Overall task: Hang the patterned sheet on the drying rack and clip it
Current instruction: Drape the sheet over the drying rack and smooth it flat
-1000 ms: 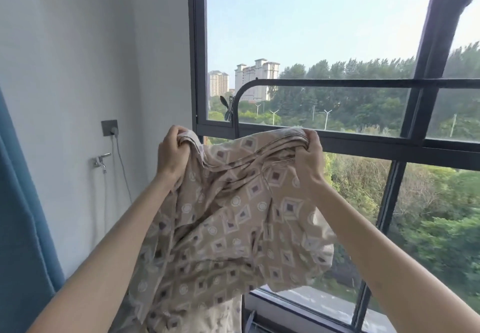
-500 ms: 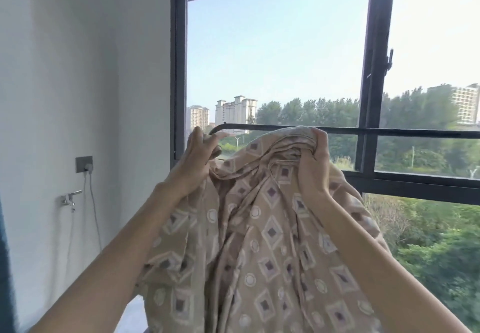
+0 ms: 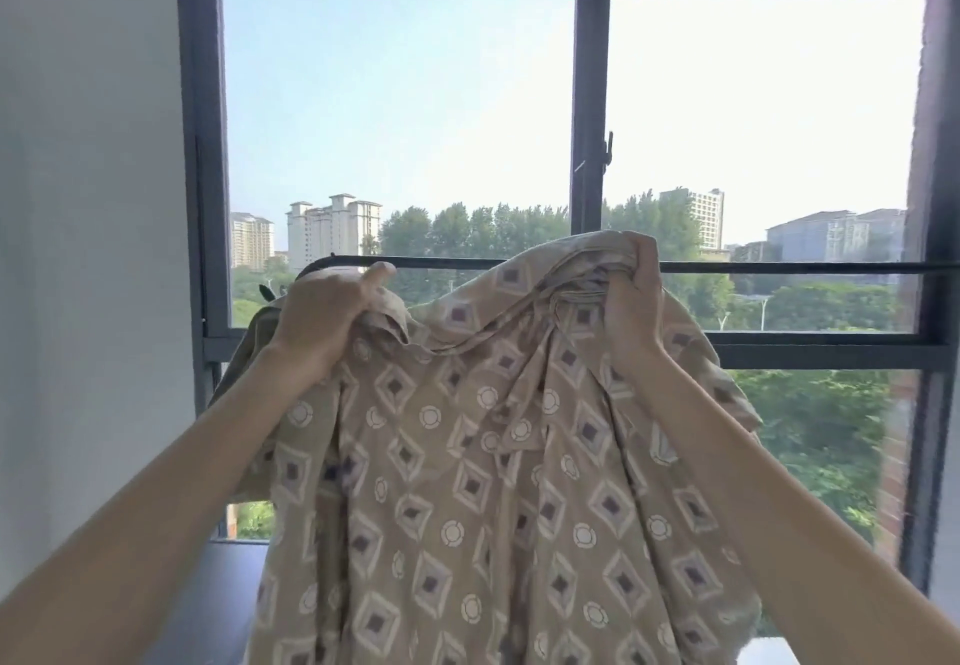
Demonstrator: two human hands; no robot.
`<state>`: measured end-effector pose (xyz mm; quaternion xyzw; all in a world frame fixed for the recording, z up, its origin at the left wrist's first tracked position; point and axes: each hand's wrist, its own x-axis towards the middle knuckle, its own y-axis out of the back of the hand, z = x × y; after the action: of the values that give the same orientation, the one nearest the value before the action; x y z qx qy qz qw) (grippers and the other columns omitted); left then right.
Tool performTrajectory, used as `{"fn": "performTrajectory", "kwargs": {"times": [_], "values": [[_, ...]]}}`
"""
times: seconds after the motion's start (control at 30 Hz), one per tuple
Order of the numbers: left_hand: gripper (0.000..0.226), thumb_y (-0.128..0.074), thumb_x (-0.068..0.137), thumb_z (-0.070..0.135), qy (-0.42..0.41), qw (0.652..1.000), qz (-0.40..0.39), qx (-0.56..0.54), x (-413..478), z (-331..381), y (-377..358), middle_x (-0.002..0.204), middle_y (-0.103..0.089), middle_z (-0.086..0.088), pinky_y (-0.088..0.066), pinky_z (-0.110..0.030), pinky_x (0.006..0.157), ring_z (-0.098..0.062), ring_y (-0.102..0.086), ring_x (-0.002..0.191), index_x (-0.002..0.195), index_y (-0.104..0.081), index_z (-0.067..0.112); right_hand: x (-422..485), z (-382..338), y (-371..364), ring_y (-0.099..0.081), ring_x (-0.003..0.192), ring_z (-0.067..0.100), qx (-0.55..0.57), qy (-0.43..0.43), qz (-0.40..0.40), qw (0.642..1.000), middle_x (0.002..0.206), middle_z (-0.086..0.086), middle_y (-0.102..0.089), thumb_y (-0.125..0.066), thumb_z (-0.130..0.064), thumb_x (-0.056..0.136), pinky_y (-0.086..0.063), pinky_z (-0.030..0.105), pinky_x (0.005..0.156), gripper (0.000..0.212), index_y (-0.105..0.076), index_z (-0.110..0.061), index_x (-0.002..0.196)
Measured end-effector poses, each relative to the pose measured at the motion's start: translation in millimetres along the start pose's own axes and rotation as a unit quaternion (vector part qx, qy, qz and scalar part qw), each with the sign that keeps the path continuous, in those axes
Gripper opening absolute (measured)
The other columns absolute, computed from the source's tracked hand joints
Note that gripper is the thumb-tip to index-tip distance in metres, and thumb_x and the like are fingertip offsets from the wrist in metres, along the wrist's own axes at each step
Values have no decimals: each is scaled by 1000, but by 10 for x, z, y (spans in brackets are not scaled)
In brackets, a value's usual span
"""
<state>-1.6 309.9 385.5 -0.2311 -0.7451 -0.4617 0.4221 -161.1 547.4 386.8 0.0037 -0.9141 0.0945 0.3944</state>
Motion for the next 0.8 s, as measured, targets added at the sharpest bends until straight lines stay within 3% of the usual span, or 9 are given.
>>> {"fn": "performTrajectory", "kwargs": {"times": [0.13,0.23,0.4,0.47,0.57,0.67,0.73,0.8], "values": [[45,-59,89,7,35,998,20,-52,264,39,21,71,-61,0,-42,-25,46,-16,-51,52,128,-45,22,114,-134,134,-51,67,19,-33,28,35,998,72,-8,-54,-27,7,88,-40,34,58,41,-49,-14,114],[41,-52,87,-1,40,991,61,-115,553,105,75,81,-66,-3,-40,-27,51,-19,-54,60,123,-47,18,298,-245,231,-49,65,14,-43,56,68,995,71,-10,-51,-28,7,87,-43,35,65,39,-49,-14,111],[31,-46,87,-7,112,976,100,-160,1140,303,140,79,-60,-2,-28,-22,50,-20,-49,68,107,-57,14,676,-488,386,-41,62,2,-77,104,91,987,72,-13,-45,-28,6,89,-36,25,61,36,-46,-16,110],[23,-46,89,-2,161,965,96,-184,1379,375,141,84,-62,-6,-33,-28,55,-24,-51,73,102,-60,11,842,-555,451,-43,63,2,-104,115,88,984,75,-14,-46,-26,3,93,-35,17,55,32,-45,-16,111],[23,-43,92,6,222,939,74,-250,1710,464,109,100,-66,-14,-37,-31,67,-30,-57,89,104,-63,10,1094,-565,553,-41,56,10,-133,120,88,980,71,-8,-46,-24,3,94,-32,8,40,34,-43,-15,117],[32,-38,93,1,278,903,61,-321,1969,547,7,116,-62,-16,-40,-33,81,-34,-55,110,116,-59,7,1354,-483,597,-45,60,11,-137,143,86,976,73,-8,-48,-23,4,91,-36,18,51,38,-43,-16,118],[32,-35,95,2,308,865,70,-390,2119,586,-90,116,-61,-16,-42,-34,85,-33,-55,109,117,-58,5,1554,-421,626,-46,63,10,-134,159,87,974,75,-8,-49,-23,4,91,-34,24,55,40,-43,-16,118],[28,-36,94,4,319,820,93,-465,2259,620,-202,108,-60,-14,-44,-35,81,-29,-56,100,111,-58,6,1747,-406,652,-46,62,9,-137,178,89,970,74,-8,-49,-24,4,91,-36,18,54,39,-43,-17,118]]}}
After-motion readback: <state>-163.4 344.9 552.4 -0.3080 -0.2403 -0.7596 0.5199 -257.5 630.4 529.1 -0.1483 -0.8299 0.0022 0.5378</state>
